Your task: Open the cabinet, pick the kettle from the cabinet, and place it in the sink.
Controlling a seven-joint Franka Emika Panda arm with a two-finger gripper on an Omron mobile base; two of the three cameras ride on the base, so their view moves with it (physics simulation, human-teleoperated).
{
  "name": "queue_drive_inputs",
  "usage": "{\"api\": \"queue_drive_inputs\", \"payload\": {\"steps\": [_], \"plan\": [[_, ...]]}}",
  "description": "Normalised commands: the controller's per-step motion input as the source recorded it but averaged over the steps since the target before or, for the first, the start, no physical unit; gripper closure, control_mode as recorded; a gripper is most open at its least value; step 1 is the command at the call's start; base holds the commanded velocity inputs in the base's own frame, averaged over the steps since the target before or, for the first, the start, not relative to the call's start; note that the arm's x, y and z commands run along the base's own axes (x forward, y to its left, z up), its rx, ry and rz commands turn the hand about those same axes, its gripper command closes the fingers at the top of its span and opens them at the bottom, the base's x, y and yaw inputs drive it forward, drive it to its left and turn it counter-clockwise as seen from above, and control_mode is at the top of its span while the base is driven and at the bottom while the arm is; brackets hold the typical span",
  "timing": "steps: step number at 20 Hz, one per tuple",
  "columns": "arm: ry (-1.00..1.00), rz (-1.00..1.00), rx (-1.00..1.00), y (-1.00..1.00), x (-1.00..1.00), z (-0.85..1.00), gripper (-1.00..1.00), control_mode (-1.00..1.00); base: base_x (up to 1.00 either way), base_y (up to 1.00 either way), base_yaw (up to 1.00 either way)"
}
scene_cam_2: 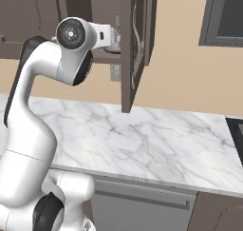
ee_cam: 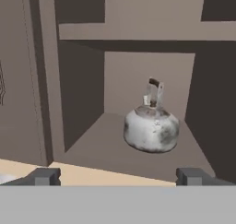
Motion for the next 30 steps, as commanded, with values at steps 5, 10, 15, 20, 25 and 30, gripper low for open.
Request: {"api": "queue_drive_inputs", "payload": {"steps": [5,10,15,20,25,30], "plan": [[0.01,-0.04,-0.13,0.02,0.41,0.11,-1.00,-1.00,0.00,0.00,0.00],[0.02,-0.11,-0.10,0.00,0.37,0.12,-1.00,-1.00,0.00,0.00,0.00],[0.03,-0.08,-0.02,-0.02,0.34,0.10,-1.00,-1.00,0.00,0.00,0.00],[0.05,-0.06,0.00,-0.07,0.35,0.01,-1.00,-1.00,0.00,0.00,0.00],[0.10,-0.02,0.00,-0.09,0.32,0.00,-1.00,-1.00,0.00,0.00,0.00],[0.03,0.00,0.02,-0.06,0.32,0.00,-1.00,-1.00,0.00,0.00,0.00]]}}
